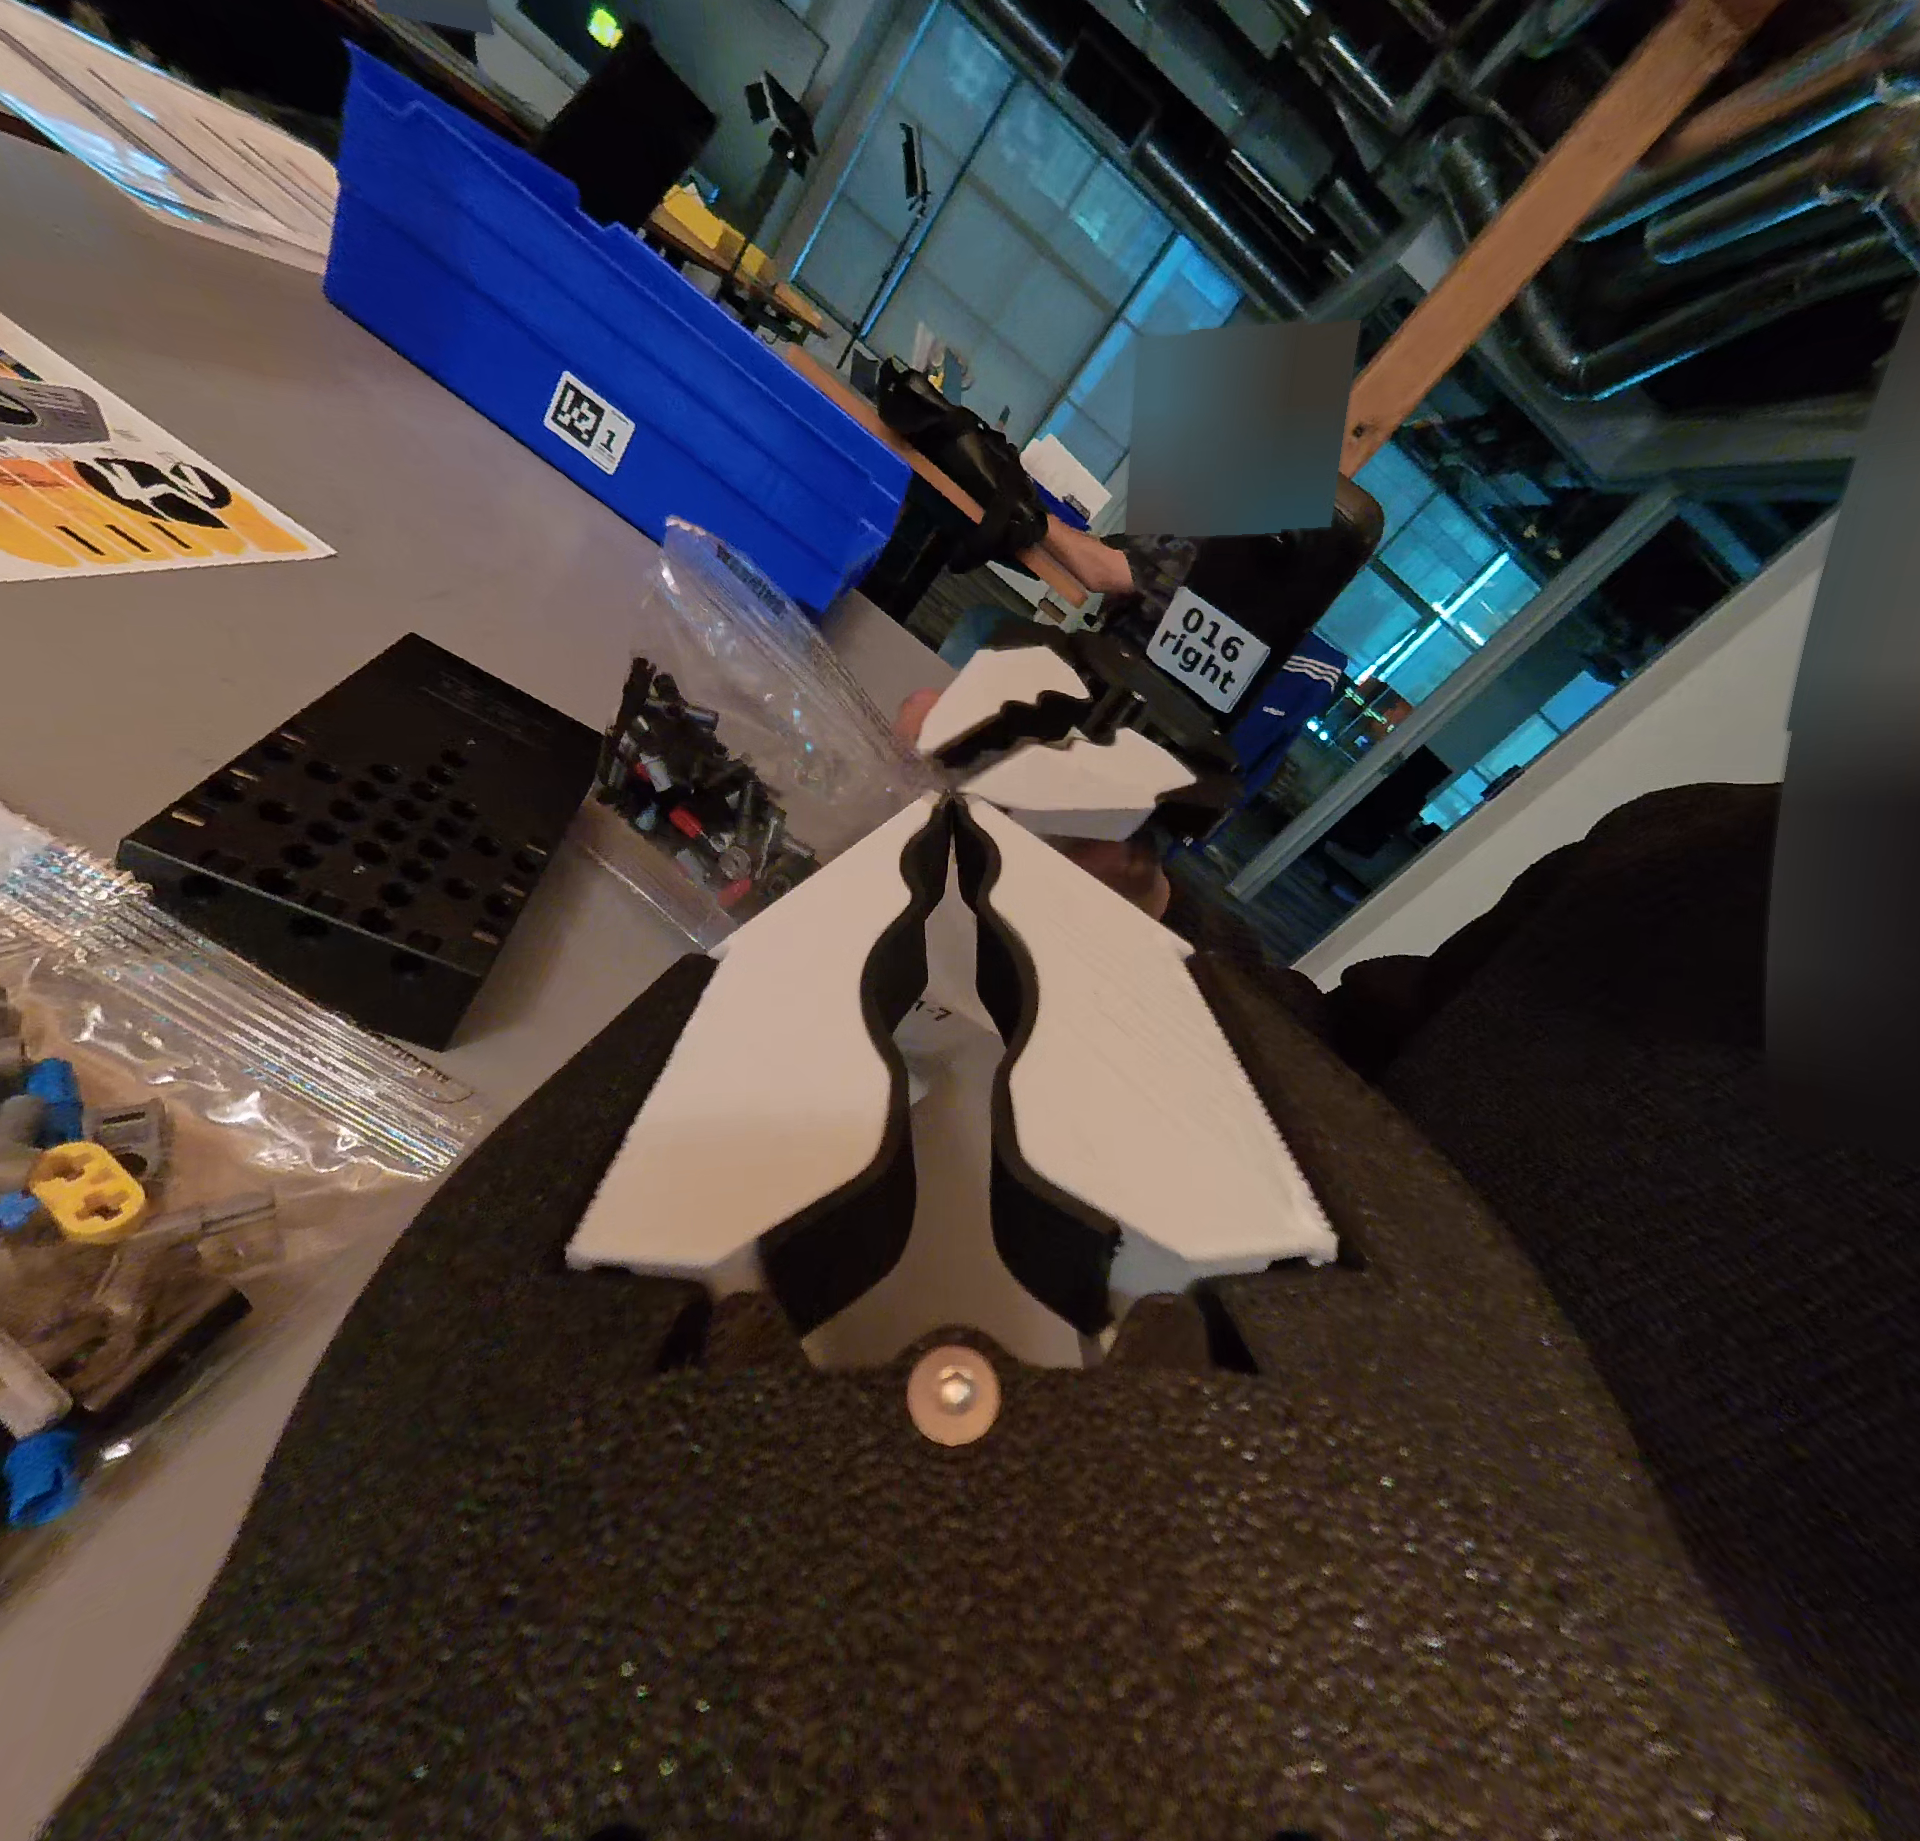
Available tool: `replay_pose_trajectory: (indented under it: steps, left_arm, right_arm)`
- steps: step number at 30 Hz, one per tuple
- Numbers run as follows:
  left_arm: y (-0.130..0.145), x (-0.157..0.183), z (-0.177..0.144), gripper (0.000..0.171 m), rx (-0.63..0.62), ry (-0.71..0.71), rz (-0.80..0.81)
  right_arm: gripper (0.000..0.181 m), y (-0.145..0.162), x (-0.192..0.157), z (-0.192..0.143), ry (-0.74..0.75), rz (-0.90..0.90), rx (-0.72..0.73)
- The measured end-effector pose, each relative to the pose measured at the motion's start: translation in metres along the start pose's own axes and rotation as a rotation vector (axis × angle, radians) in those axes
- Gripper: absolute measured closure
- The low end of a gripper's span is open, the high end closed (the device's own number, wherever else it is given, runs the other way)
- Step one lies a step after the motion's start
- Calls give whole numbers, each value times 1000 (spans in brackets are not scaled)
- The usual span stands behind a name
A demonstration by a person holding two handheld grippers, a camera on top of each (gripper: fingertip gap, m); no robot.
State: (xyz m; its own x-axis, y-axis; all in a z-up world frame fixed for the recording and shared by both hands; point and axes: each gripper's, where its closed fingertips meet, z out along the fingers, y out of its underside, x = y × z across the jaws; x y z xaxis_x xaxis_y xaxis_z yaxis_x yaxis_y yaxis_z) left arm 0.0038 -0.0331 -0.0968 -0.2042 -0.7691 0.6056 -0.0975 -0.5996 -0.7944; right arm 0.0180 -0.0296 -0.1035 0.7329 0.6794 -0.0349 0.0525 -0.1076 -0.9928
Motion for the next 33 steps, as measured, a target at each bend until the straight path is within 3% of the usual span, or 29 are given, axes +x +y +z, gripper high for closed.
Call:
replay_pose_trajectory:
  steps: [2,12,17,20,25,30,33]
  left_arm:
    - [0,1,0,171,-3,6,2]
    - [8,12,6,171,-46,45,45]
    - [11,37,2,171,-51,196,80]
    - [13,46,1,171,-62,248,90]
    - [14,59,-2,171,-55,336,77]
    - [13,57,-2,171,-45,313,92]
    - [12,68,-7,171,-34,384,109]
  right_arm:
    - [158,-5,-4,-1,8,-36,31]
    - [152,-7,-12,0,6,-121,44]
    - [144,-15,-27,-5,-146,-11,102]
    - [148,-16,-37,-7,-251,74,104]
    - [164,-23,-55,-14,-344,57,148]
    - [177,-24,-57,-15,-390,92,128]
    - [181,-34,-31,-21,-283,140,193]
